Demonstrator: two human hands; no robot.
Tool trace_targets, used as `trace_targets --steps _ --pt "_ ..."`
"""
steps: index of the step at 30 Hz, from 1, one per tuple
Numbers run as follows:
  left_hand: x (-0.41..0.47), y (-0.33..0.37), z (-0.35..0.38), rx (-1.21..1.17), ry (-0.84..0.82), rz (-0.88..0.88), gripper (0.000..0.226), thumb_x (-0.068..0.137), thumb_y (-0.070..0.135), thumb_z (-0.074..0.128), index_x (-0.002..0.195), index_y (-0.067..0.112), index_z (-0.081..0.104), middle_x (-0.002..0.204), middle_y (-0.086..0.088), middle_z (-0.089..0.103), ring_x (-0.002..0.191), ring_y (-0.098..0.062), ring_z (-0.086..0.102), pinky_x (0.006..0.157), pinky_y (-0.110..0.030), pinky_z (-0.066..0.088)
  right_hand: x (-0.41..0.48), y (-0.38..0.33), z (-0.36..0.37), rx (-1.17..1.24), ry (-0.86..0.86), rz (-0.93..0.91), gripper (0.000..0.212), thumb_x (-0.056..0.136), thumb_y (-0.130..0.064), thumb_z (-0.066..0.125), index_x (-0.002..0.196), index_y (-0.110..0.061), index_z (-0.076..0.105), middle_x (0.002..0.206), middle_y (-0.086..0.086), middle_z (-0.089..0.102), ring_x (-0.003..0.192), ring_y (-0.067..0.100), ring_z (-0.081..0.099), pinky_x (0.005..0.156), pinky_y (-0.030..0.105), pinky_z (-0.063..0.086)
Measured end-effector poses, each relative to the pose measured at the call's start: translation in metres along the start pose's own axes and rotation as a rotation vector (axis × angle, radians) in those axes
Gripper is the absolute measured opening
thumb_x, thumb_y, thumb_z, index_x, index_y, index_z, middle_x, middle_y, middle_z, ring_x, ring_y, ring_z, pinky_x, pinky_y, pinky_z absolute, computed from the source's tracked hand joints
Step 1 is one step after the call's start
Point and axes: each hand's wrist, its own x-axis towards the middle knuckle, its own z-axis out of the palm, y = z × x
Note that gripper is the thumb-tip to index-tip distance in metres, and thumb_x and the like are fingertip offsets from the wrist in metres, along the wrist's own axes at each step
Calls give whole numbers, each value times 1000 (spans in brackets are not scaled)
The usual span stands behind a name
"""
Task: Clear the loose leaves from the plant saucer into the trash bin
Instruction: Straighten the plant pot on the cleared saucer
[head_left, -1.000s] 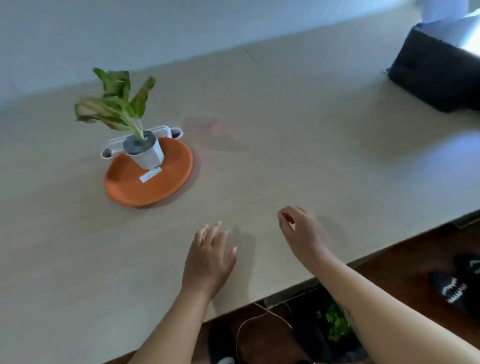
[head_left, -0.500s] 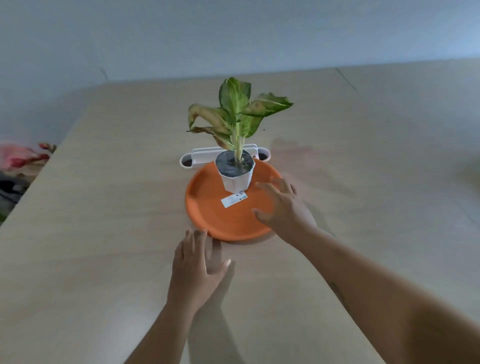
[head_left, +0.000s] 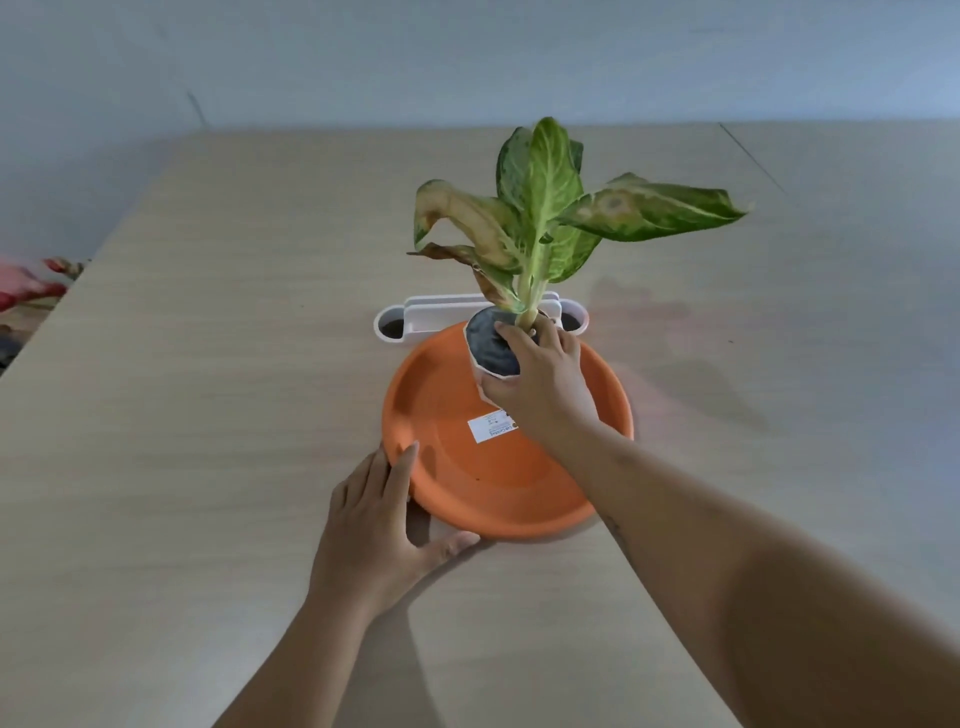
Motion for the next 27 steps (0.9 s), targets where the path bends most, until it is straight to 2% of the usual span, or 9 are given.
trace_targets --steps 3,7,11,15,18,22,24,27 --pt "2 -2 -2 10 -12 2 117 58 98 34 149 25 22 151 0 35 141 -20 30 113 -36 26 -9 1 6 1 77 10 61 78 -46 64 135 -29 50 139 -2 43 121 31 36 101 41 41" --pt "1 -2 -4 32 -14 9 118 58 98 33 150 25 18 151 0 35 141 -20 30 113 -36 25 -28 0 5 -51 100 -10 57 78 -49 62 132 -32 51 134 -4 44 103 28 40 90 40 45" --pt "6 -5 -6 48 -20 42 117 60 94 37 152 25 14 152 -1 34 140 -20 30 113 -36 25 -43 -7 4 -112 137 3 55 79 -52 61 129 -32 54 132 -2 46 99 28 42 85 39 47" --pt "8 -7 -6 62 -12 61 119 61 91 42 153 21 15 152 -4 34 140 -21 30 112 -37 27 -48 -8 3 -122 83 -9 60 81 -56 60 134 -34 44 139 0 38 106 30 41 88 43 47" --pt "5 -4 -5 11 46 75 122 61 90 48 153 16 18 153 -5 36 139 -23 35 110 -39 34 -56 4 -2 -162 10 -94 73 80 -56 61 144 -41 29 154 4 23 129 34 32 97 46 43" --pt "-3 3 -12 -142 -6 -64 138 52 89 61 153 22 -6 161 -1 20 147 -19 22 115 -44 30 -83 38 -19 -256 -30 -193 73 85 -58 53 148 -41 22 160 7 14 145 37 16 112 51 28" --pt "-11 2 -17 -110 -54 -115 134 54 90 57 153 27 -8 163 3 11 149 -17 14 119 -41 23 -96 55 -27 -270 -5 -141 68 88 -60 46 148 -38 22 160 7 16 147 34 12 115 50 25" --pt "-29 -4 -17 47 -76 -152 115 66 87 45 154 22 8 163 4 9 149 -14 7 121 -36 13 -124 76 -35 -212 -31 41 71 89 -63 39 150 -35 15 161 6 13 148 30 8 117 46 21"
